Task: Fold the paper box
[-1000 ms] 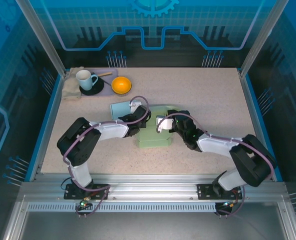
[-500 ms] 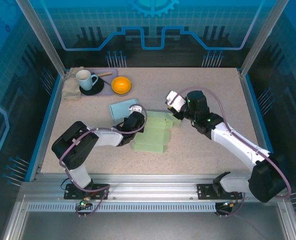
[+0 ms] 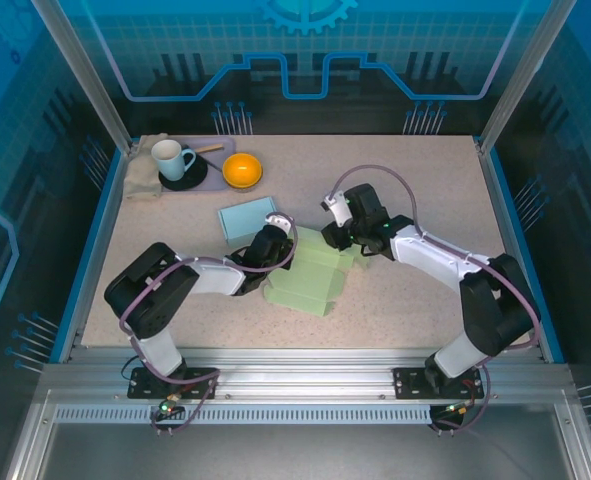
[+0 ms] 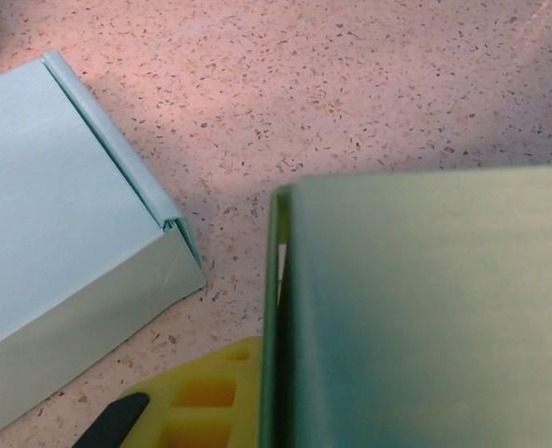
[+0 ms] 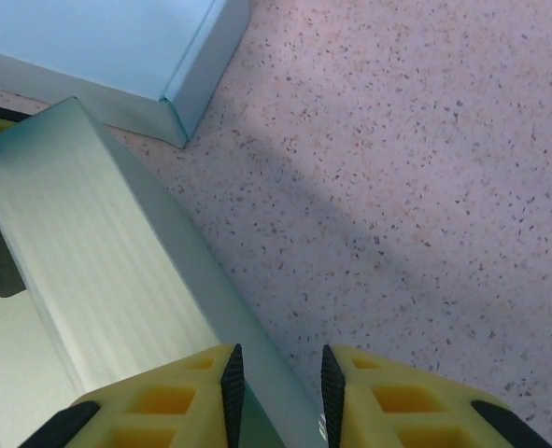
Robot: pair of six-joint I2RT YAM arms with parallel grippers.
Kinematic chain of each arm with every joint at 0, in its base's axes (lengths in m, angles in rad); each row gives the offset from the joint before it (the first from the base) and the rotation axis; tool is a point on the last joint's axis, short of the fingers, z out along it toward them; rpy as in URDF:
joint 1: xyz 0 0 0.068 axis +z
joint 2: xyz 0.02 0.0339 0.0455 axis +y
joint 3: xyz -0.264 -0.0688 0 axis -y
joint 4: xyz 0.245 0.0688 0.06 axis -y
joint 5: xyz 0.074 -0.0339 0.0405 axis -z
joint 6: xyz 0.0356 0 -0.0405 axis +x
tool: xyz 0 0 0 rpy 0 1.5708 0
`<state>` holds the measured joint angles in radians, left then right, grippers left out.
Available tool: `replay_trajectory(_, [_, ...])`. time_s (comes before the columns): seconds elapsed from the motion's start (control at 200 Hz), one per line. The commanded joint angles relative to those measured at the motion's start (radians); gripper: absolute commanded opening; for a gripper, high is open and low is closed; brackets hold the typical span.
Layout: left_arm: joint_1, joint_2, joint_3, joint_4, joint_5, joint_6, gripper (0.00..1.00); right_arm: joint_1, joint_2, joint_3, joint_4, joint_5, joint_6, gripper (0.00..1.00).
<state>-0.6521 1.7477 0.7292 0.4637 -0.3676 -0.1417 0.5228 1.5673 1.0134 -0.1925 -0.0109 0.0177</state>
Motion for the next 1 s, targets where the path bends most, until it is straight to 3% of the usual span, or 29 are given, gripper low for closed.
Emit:
replay_trajectory(0.0, [-0.009,0.032,-0.012,-0.061,0.047,0.019,0.12,-0.002,0.019,-0.013,-0.029,-0.03,0.045,0.31])
replay_trajectory(0.525, [0.015,0.002,-0.015,-0.103,0.077,0.022,0.32,-0.011,0.048,-0.044,-0.024,-0.028,0.038,0.3])
replay_trajectory(0.795, [0.076,-0.03,-0.026,-0.083,0.094,0.006,0.33,-0.011,0.034,-0.063,-0.016,-0.041,0.024,0.29])
replay_trajectory(0.995, [0.092,-0.091,-0.07,-0.037,0.209,0.016,0.36,-0.01,0.033,-0.063,-0.02,-0.036,0.024,0.3])
